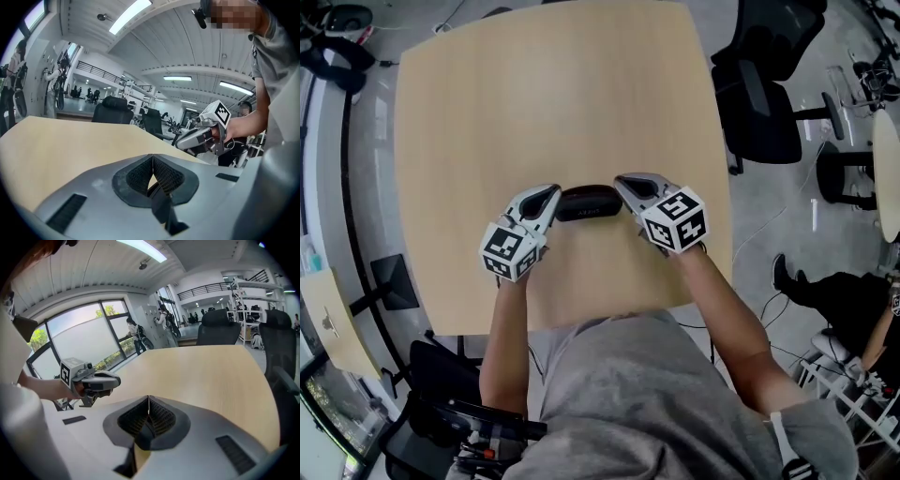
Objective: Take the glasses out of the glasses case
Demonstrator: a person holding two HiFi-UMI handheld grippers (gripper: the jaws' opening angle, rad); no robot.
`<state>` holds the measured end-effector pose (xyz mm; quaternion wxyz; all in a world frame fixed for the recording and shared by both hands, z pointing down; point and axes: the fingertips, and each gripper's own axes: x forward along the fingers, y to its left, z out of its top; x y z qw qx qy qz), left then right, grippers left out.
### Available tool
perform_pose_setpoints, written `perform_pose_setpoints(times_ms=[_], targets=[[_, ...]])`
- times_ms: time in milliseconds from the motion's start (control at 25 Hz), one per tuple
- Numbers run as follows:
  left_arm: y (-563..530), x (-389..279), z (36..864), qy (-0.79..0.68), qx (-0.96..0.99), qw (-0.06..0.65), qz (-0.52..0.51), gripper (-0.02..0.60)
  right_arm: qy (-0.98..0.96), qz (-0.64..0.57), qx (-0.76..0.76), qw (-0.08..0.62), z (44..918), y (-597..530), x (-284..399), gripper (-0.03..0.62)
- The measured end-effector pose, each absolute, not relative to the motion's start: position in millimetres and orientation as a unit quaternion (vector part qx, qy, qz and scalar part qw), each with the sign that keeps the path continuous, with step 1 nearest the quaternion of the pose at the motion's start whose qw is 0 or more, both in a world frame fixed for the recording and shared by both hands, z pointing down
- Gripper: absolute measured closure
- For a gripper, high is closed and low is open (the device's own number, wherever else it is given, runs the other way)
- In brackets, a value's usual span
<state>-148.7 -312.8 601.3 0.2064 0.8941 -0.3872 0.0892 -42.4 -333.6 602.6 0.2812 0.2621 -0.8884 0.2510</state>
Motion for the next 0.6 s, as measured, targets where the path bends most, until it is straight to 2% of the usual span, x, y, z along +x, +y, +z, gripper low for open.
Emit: perform_pose_setpoints(times_ms=[600], targets=[[-306,-132,675,-0.335,0.889,0.284,0.128,0.575,-0.838,0.338,0.251,0.346,692,-328,-42,0.586]])
